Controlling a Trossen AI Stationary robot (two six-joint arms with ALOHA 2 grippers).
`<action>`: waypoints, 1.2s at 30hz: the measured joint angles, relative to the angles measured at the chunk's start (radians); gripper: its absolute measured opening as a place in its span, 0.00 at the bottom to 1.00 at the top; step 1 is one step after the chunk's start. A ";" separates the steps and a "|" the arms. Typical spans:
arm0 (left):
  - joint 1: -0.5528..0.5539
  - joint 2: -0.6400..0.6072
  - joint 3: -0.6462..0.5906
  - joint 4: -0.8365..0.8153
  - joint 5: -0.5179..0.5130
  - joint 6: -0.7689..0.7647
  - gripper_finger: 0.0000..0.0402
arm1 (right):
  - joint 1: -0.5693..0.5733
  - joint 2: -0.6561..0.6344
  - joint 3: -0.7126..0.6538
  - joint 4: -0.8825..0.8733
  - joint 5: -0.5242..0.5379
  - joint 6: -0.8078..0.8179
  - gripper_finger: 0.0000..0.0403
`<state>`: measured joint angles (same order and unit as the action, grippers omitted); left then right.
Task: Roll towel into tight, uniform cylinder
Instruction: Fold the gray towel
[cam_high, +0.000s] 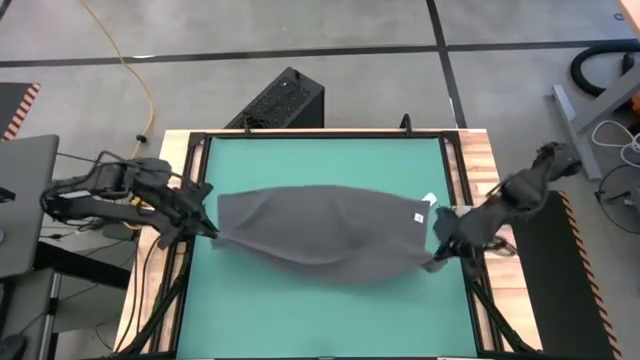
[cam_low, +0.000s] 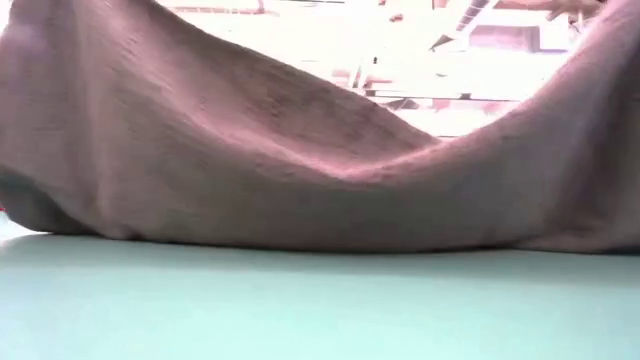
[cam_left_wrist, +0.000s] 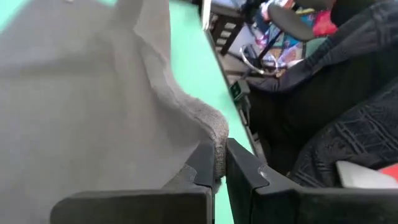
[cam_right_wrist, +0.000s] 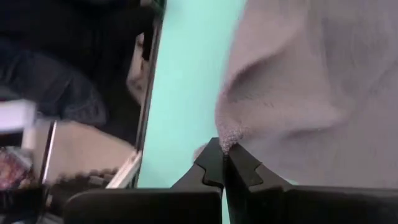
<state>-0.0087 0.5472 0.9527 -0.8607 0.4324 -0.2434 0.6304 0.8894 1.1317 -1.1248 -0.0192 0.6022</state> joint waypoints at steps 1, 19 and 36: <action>-0.001 -0.011 0.006 0.006 0.000 0.017 0.00 | 0.004 0.001 0.003 -0.002 0.017 -0.003 0.04; -0.001 -0.155 0.123 -0.195 -0.525 0.082 0.00 | -0.207 -0.127 0.007 -0.147 0.255 -0.088 0.04; -0.001 -0.130 -0.196 -0.223 -0.892 -0.098 0.00 | -0.531 0.110 -0.382 -0.176 0.304 -0.272 0.05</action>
<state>-0.0100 0.4172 0.7567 -1.0835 -0.4593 -0.3413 0.0990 0.9993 0.7502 -1.3010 0.2852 0.3301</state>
